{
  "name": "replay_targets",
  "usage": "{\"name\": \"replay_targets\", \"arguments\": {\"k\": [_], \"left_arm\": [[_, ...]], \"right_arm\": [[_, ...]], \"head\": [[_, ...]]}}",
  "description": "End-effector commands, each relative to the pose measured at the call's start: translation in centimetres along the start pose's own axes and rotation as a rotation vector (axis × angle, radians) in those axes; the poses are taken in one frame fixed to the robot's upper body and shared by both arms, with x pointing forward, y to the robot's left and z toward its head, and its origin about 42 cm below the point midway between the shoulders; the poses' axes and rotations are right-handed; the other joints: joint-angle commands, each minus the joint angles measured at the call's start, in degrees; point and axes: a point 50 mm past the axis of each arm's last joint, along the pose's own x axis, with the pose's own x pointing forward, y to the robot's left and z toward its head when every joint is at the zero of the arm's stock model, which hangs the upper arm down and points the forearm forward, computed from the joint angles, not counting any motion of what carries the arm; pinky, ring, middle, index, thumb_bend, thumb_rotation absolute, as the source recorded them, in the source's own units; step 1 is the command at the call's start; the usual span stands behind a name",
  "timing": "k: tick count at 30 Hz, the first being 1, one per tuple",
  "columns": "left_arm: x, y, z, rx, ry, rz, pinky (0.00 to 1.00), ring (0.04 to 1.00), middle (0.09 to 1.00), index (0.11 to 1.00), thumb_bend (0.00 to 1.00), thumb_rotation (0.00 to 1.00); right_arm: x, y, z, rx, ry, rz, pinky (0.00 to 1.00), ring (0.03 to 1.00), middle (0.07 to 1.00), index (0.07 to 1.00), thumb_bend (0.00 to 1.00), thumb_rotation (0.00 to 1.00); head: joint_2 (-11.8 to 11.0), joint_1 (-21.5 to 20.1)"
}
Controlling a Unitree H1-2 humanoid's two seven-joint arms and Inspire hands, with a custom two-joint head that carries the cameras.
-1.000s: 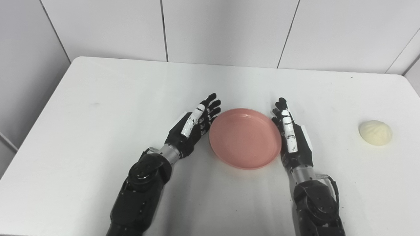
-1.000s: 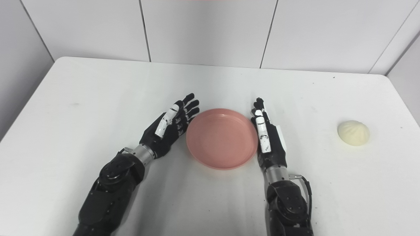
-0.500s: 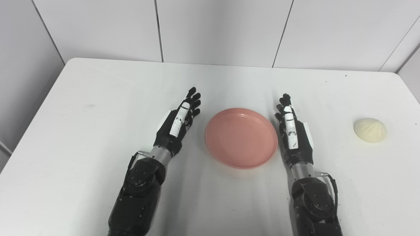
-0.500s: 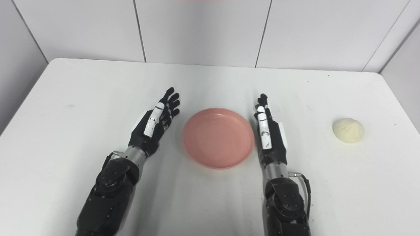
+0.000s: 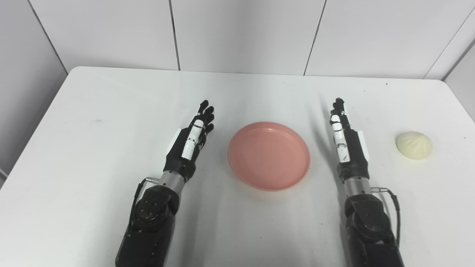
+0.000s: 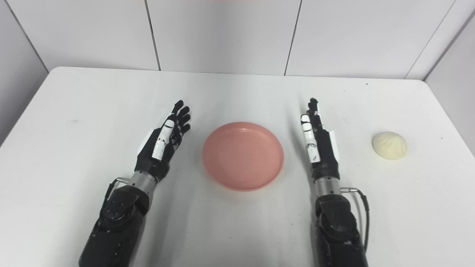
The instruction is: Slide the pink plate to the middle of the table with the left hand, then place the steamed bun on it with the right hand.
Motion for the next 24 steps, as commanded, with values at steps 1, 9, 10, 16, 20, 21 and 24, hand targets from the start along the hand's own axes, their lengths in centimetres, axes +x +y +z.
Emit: {"name": "replay_targets", "arguments": {"k": [1, 9, 10, 16, 20, 21, 24], "left_arm": [[-1.6, 0.9, -2.0, -0.002, 0.064, 0.028, 1.00, 0.996, 0.999, 1.000, 0.37, 1.00], [-3.0, 2.5, -3.0, -0.022, 0.090, 0.026, 0.99, 0.987, 0.993, 1.000, 0.37, 1.00], [-3.1, 2.6, -3.0, -0.027, 0.096, 0.026, 0.99, 0.986, 0.992, 1.000, 0.37, 1.00], [-3.4, 3.4, -3.4, -0.040, 0.096, 0.025, 0.98, 0.978, 0.989, 1.000, 0.39, 1.00], [-3.5, 3.9, -3.5, -0.032, 0.103, 0.030, 0.98, 0.976, 0.987, 1.000, 0.42, 1.00], [-3.5, 4.1, -3.5, -0.031, 0.103, 0.032, 0.98, 0.974, 0.985, 1.000, 0.42, 1.00], [-3.5, 4.4, -3.6, -0.030, 0.102, 0.033, 0.97, 0.970, 0.983, 1.000, 0.42, 1.00]], "right_arm": [[2.3, -1.3, 4.1, -0.067, -0.170, -0.052, 0.98, 0.971, 0.987, 1.000, 0.68, 1.00], [2.6, -5.2, 9.0, -0.389, -0.252, -0.120, 0.80, 0.880, 0.946, 0.992, 0.64, 0.99], [2.7, -5.7, 9.4, -0.426, -0.253, -0.129, 0.79, 0.865, 0.929, 0.976, 0.68, 0.96], [3.1, -9.1, 12.3, -0.666, -0.265, -0.164, 0.75, 0.823, 0.892, 0.947, 0.76, 0.84], [3.1, -11.1, 13.4, -0.784, -0.242, -0.172, 0.73, 0.814, 0.876, 0.940, 0.80, 0.76], [3.1, -11.3, 13.6, -0.802, -0.240, -0.175, 0.72, 0.804, 0.869, 0.931, 0.81, 0.73], [3.1, -12.6, 14.3, -0.868, -0.214, -0.171, 0.71, 0.815, 0.872, 0.923, 0.82, 0.67]], "head": [[-0.14, -0.70], [-0.74, -5.41], [-0.74, -5.58], [-1.17, -8.45], [-1.33, -10.08], [-1.34, -10.30], [-1.55, -11.57]]}}
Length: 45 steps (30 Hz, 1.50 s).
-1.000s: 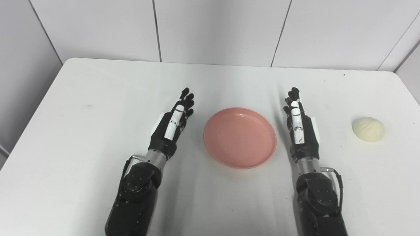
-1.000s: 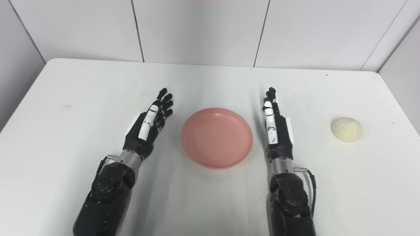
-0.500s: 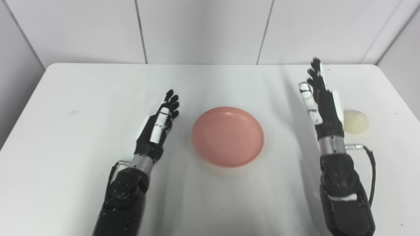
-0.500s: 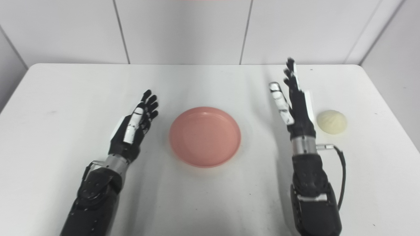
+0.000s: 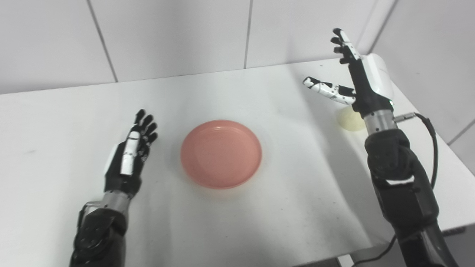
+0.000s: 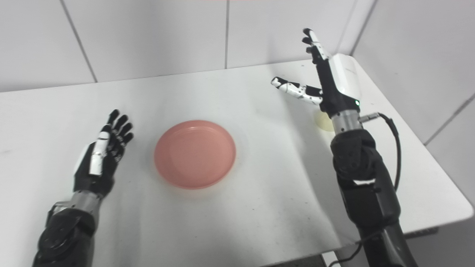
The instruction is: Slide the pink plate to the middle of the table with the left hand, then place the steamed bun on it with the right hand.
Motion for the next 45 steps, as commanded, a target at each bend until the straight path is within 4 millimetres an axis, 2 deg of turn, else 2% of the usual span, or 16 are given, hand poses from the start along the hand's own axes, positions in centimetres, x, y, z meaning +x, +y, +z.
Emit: {"name": "replay_targets", "arguments": {"k": [1, 7, 9, 16, 25, 28, 34, 40, 45], "left_arm": [[-2.8, 1.9, -3.4, -0.010, 0.098, 0.039, 0.97, 0.969, 0.980, 1.000, 0.41, 1.00], [-2.9, 2.5, -3.3, -0.012, 0.101, 0.034, 0.98, 0.971, 0.979, 1.000, 0.41, 1.00], [-3.0, 2.8, -3.3, -0.015, 0.104, 0.036, 0.98, 0.971, 0.976, 1.000, 0.40, 1.00], [-3.2, 3.3, -3.3, -0.016, 0.102, 0.043, 0.98, 0.971, 0.976, 1.000, 0.41, 1.00], [-3.4, 3.9, -3.4, -0.011, 0.107, 0.031, 0.98, 0.975, 0.985, 1.000, 0.42, 1.00], [-3.5, 4.1, -3.5, -0.010, 0.111, 0.030, 0.98, 0.979, 0.988, 1.000, 0.43, 1.00], [-3.5, 4.1, -3.4, -0.013, 0.112, 0.035, 0.97, 0.972, 0.980, 1.000, 0.41, 1.00], [-3.5, 4.4, -3.6, -0.013, 0.114, 0.036, 0.98, 0.974, 0.983, 1.000, 0.41, 1.00], [-3.6, 4.6, -3.5, -0.010, 0.119, 0.034, 0.98, 0.975, 0.984, 1.000, 0.41, 1.00]], "right_arm": [[1.3, -2.8, 0.8, -0.061, -0.038, -0.051, 0.73, 0.838, 0.885, 0.919, 0.83, 0.65], [2.0, -4.6, -0.7, -0.176, 0.019, 0.020, 0.64, 0.815, 0.922, 0.912, 0.86, 0.58], [2.2, -5.1, -1.2, -0.215, 0.046, 0.045, 0.59, 0.760, 0.912, 0.897, 0.88, 0.54], [2.9, -5.9, -3.7, -0.294, 0.191, 0.174, 0.67, 0.852, 0.936, 0.901, 0.94, 0.50], [3.6, -4.7, -6.8, -0.346, 0.294, 0.286, 0.72, 0.905, 0.949, 0.902, 0.95, 0.46], [3.9, -4.1, -7.2, -0.356, 0.313, 0.314, 0.72, 0.902, 0.944, 0.907, 0.97, 0.48], [4.1, -3.4, -7.7, -0.350, 0.340, 0.354, 0.70, 0.872, 0.921, 0.891, 0.96, 0.42], [4.5, -2.6, -8.4, -0.365, 0.389, 0.393, 0.66, 0.862, 0.926, 0.888, 0.96, 0.42], [4.6, -1.9, -9.1, -0.376, 0.418, 0.421, 0.69, 0.877, 0.923, 0.875, 0.95, 0.43]], "head": [[-0.14, -0.83], [-0.52, -2.83], [-0.56, -3.20], [-0.63, -3.80], [-0.59, -4.76], [-0.46, -5.19], [-0.44, -5.24], [-0.24, -5.55], [0.09, -5.74]]}}
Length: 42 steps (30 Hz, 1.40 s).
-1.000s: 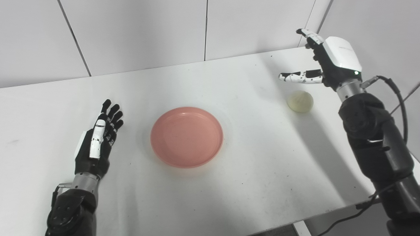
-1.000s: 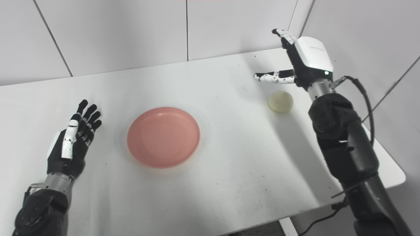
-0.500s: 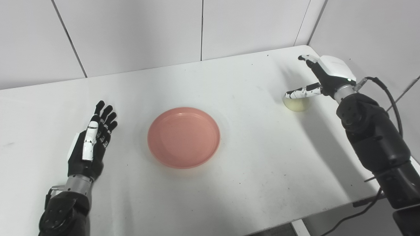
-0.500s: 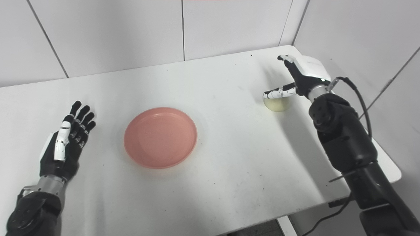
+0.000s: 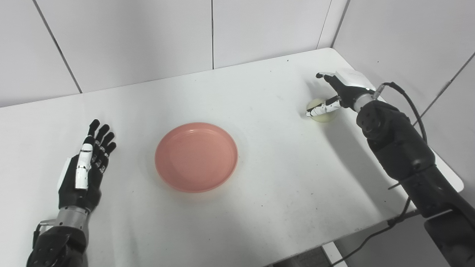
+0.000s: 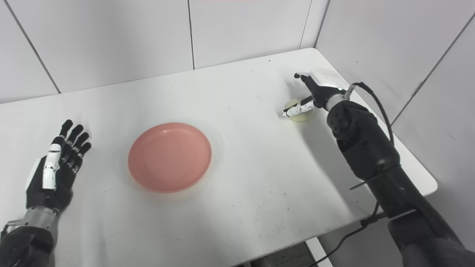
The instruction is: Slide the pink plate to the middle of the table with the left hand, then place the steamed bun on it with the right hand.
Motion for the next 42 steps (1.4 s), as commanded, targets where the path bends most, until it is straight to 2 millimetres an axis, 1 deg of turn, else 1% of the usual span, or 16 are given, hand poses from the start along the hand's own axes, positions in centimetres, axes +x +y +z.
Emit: {"name": "replay_targets", "arguments": {"k": [1, 4, 9, 12, 18, 20, 21, 22, 23, 25, 26, 27, 28, 29, 32, 42], "left_arm": [[-3.1, 1.2, -3.8, -0.033, 0.114, 0.040, 0.98, 0.976, 0.984, 1.000, 0.41, 1.00], [-3.2, 1.1, -3.6, -0.034, 0.114, 0.035, 0.98, 0.980, 0.986, 1.000, 0.42, 1.00], [-3.2, 1.0, -3.3, -0.038, 0.114, 0.032, 0.98, 0.981, 0.987, 1.000, 0.43, 1.00], [-3.2, 0.9, -3.3, -0.039, 0.115, 0.032, 0.99, 0.984, 0.988, 1.000, 0.43, 1.00], [-3.2, 0.9, -3.4, -0.036, 0.112, 0.030, 0.99, 0.985, 0.989, 1.000, 0.43, 1.00], [-3.2, 0.9, -3.4, -0.039, 0.110, 0.032, 0.99, 0.984, 0.987, 1.000, 0.42, 1.00], [-3.2, 0.9, -3.3, -0.039, 0.110, 0.033, 0.98, 0.978, 0.983, 1.000, 0.43, 1.00], [-3.2, 0.8, -3.3, -0.038, 0.110, 0.034, 0.97, 0.975, 0.982, 1.000, 0.43, 1.00], [-3.2, 0.8, -3.3, -0.038, 0.109, 0.035, 0.97, 0.973, 0.981, 1.000, 0.43, 1.00], [-3.2, 0.7, -3.2, -0.038, 0.107, 0.032, 0.97, 0.973, 0.981, 1.000, 0.44, 1.00], [-3.2, 0.7, -3.2, -0.035, 0.106, 0.030, 0.98, 0.977, 0.985, 1.000, 0.44, 1.00], [-3.2, 0.7, -3.2, -0.034, 0.108, 0.031, 0.98, 0.978, 0.986, 1.000, 0.44, 1.00], [-3.2, 0.7, -3.2, -0.035, 0.108, 0.030, 0.98, 0.976, 0.985, 1.000, 0.44, 1.00], [-3.2, 0.6, -3.2, -0.035, 0.108, 0.030, 0.98, 0.978, 0.987, 1.000, 0.44, 1.00], [-3.2, 0.6, -3.2, -0.039, 0.111, 0.031, 0.98, 0.981, 0.987, 1.000, 0.43, 1.00], [-3.2, 0.4, -3.2, -0.047, 0.108, 0.032, 0.99, 0.982, 0.988, 1.000, 0.44, 1.00]], "right_arm": [[0.3, -3.2, 0.0, -0.024, 0.014, -0.076, 0.70, 0.882, 0.925, 0.874, 0.95, 0.43], [0.5, -2.9, 0.0, -0.034, 0.036, -0.051, 0.74, 0.905, 0.933, 0.873, 0.94, 0.43], [0.6, -2.9, -0.1, -0.046, 0.063, -0.020, 0.74, 0.905, 0.936, 0.870, 0.94, 0.42], [0.6, -3.1, -0.1, -0.057, 0.073, -0.004, 0.74, 0.896, 0.937, 0.871, 0.95, 0.43], [0.6, -3.2, -0.2, -0.052, 0.079, -0.001, 0.75, 0.885, 0.936, 0.865, 0.95, 0.39], [0.6, -3.1, -0.2, -0.059, 0.071, -0.006, 0.76, 0.878, 0.921, 0.853, 0.93, 0.36], [0.5, -3.1, -0.1, -0.055, 0.063, -0.015, 0.75, 0.861, 0.897, 0.835, 0.91, 0.31], [0.5, -3.1, -0.1, -0.051, 0.058, -0.021, 0.75, 0.850, 0.884, 0.827, 0.90, 0.28], [0.5, -3.0, -0.1, -0.043, 0.050, -0.041, 0.69, 0.773, 0.815, 0.791, 0.85, 0.20], [0.7, -2.7, -0.3, -0.024, 0.036, -0.076, 0.65, 0.726, 0.775, 0.771, 0.82, 0.15], [0.9, -2.6, -0.6, -0.015, 0.023, -0.094, 0.59, 0.652, 0.705, 0.718, 0.77, 0.08], [1.1, -2.4, -0.8, -0.010, 0.006, -0.109, 0.54, 0.590, 0.643, 0.585, 0.62, 0.11], [1.2, -2.3, -1.0, -0.007, -0.017, -0.126, 0.50, 0.546, 0.559, 0.550, 0.57, 0.06], [1.3, -2.3, -1.0, -0.004, -0.037, -0.138, 0.44, 0.487, 0.487, 0.536, 0.54, 0.02], [1.3, -2.3, -1.0, 0.002, -0.061, -0.153, 0.41, 0.466, 0.459, 0.528, 0.52, 0.00], [1.3, -2.5, -0.3, 0.032, -0.082, -0.155, 0.41, 0.469, 0.460, 0.527, 0.52, 0.00]], "head": [[0.01, -0.02], [0.11, -0.16], [0.32, -0.17], [0.45, -0.05], [0.48, 0.35], [0.48, 0.35], [0.48, 0.35], [0.48, 0.35], [0.48, 0.35], [0.48, 0.35], [0.48, 0.35], [0.48, 0.35], [0.72, 0.70], [0.72, 0.70], [0.84, 0.85], [0.82, 1.06]]}}
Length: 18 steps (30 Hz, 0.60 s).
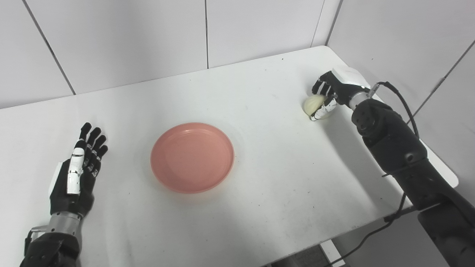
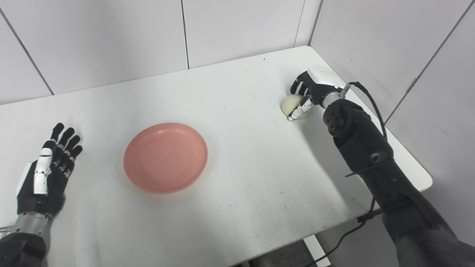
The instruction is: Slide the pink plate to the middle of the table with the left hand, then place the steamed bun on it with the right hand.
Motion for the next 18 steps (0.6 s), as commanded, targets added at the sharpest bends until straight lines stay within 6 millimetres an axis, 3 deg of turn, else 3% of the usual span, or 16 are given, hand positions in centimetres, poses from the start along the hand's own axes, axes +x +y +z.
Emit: {"name": "replay_targets", "arguments": {"k": [1, 8, 18], "left_arm": [[-2.7, 0.0, -3.3, -0.048, 0.109, 0.030, 0.99, 0.981, 0.988, 1.000, 0.44, 1.00], [-2.7, -1.0, -3.3, -0.060, 0.108, 0.037, 0.99, 0.978, 0.981, 1.000, 0.41, 1.00], [-2.6, -3.3, -3.4, -0.061, 0.119, 0.025, 0.99, 0.982, 0.986, 1.000, 0.40, 1.00]], "right_arm": [[0.2, -3.0, 1.0, -0.014, -0.056, -0.090, 0.41, 0.470, 0.461, 0.526, 0.52, 0.00], [-0.7, -4.3, 1.7, 0.011, -0.095, -0.105, 0.41, 0.463, 0.458, 0.529, 0.52, 0.00], [-2.8, -7.9, 8.1, 0.008, -0.269, -0.131, 0.39, 0.459, 0.451, 0.538, 0.52, 0.00]], "head": [[-0.03, 0.26], [0.11, 3.30], [0.28, 7.65]]}}
